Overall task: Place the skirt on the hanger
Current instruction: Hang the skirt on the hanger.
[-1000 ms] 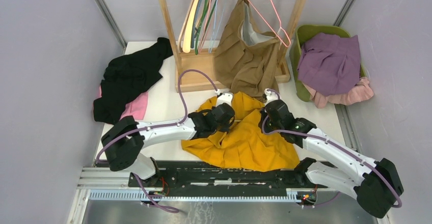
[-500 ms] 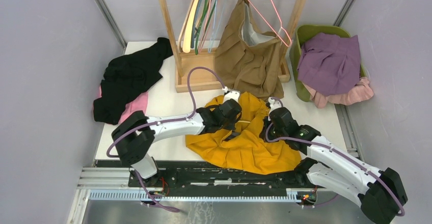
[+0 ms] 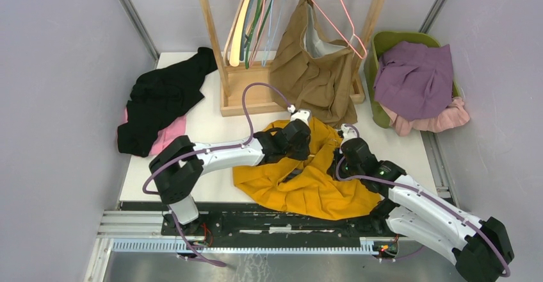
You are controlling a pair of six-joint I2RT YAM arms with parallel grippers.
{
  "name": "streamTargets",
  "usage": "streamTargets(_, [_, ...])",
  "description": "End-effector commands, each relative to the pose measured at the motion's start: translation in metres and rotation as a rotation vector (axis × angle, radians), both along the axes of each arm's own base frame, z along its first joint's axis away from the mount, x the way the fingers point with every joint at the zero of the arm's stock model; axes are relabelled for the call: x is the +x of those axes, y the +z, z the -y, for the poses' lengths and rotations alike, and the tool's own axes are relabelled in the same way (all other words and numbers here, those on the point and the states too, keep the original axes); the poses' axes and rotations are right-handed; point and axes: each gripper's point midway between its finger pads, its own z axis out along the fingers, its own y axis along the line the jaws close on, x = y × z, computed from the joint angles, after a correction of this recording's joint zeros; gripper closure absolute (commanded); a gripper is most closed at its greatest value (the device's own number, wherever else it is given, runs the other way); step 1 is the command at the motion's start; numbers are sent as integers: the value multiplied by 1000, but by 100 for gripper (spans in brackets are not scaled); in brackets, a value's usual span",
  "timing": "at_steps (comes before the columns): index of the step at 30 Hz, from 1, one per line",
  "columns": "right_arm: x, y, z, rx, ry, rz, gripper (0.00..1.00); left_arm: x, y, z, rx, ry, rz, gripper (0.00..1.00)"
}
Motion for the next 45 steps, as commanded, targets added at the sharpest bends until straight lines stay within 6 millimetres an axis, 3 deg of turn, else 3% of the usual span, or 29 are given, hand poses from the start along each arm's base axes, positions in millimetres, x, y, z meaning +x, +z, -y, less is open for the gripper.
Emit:
streamTargets(1, [-4, -2, -4, 24, 6, -18, 99, 9, 44, 45, -202, -11, 20, 71])
streamTargets(8, [-4, -1, -4, 30, 9, -11, 99, 11, 21, 50, -169, 2, -14, 70])
streamTargets(10, [-4, -1, -4, 30, 10, -11, 99, 13, 18, 48, -155, 16, -10, 66])
streamTargets(12, [-5, -1, -5, 34, 11, -11, 99, 16, 18, 45, -139, 28, 1, 55])
streamTargets(19, [-6, -1, -5, 41, 16, -10, 99, 21, 11, 38, -3, -64, 62, 52])
streamTargets(26, [-5, 0, -6, 45, 18, -3, 99, 21, 4, 8, 175, -163, 135, 59])
streamTargets(32, [-4, -2, -7, 45, 21, -5, 99, 16, -6, -10, 293, -268, 154, 56])
streamTargets(41, [-4, -4, -9, 46, 24, -8, 99, 1, -5, 6, 236, -423, 154, 54])
streamTargets(45, [-3, -2, -8, 46, 25, -3, 99, 2, -13, 8, 254, -445, 148, 54])
